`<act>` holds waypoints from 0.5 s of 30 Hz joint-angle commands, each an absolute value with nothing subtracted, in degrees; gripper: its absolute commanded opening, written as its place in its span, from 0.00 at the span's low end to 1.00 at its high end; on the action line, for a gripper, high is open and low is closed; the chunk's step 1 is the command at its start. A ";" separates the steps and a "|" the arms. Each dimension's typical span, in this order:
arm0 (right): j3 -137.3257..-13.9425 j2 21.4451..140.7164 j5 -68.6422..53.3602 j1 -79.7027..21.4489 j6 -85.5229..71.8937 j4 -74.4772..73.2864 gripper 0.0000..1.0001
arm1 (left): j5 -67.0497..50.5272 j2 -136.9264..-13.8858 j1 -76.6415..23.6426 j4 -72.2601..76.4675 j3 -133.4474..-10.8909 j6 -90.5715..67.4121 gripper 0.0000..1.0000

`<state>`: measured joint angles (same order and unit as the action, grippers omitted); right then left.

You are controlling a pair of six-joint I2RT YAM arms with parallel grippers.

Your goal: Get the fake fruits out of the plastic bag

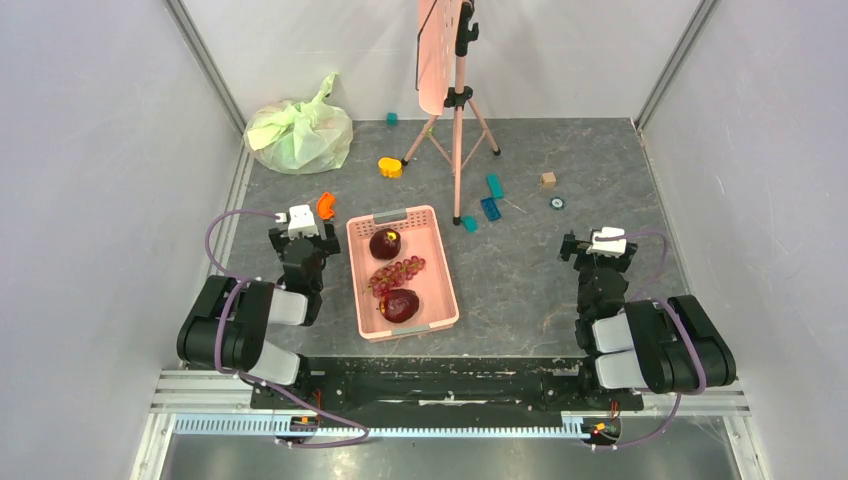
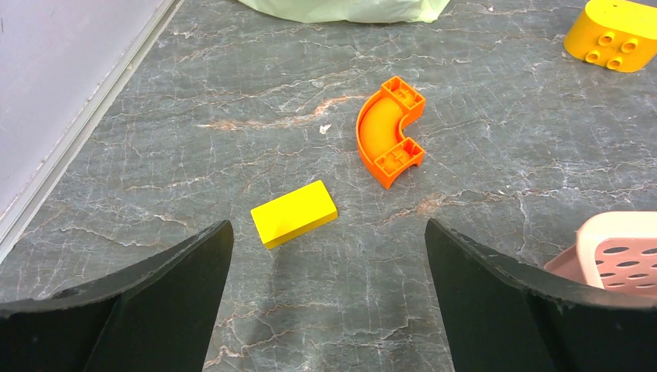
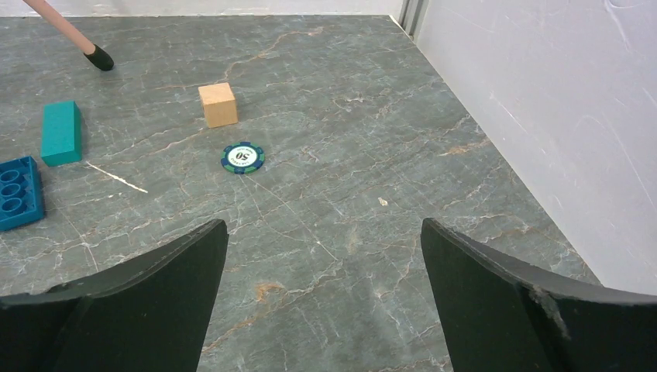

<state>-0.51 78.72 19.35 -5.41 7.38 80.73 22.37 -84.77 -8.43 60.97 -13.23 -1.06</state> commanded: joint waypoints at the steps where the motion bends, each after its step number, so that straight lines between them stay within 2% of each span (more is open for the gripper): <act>1: 6.17 78.82 19.89 -5.36 8.09 83.50 0.98 | 23.03 -85.05 -8.26 63.47 -14.42 -1.25 1.00; 15: 6.10 78.79 19.89 -5.36 8.09 83.50 0.98 | 22.75 -84.92 -7.92 63.01 -14.56 -1.60 1.00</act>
<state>-0.51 78.72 19.35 -5.41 7.38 80.73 22.35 -84.75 -8.32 60.97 -13.23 -1.06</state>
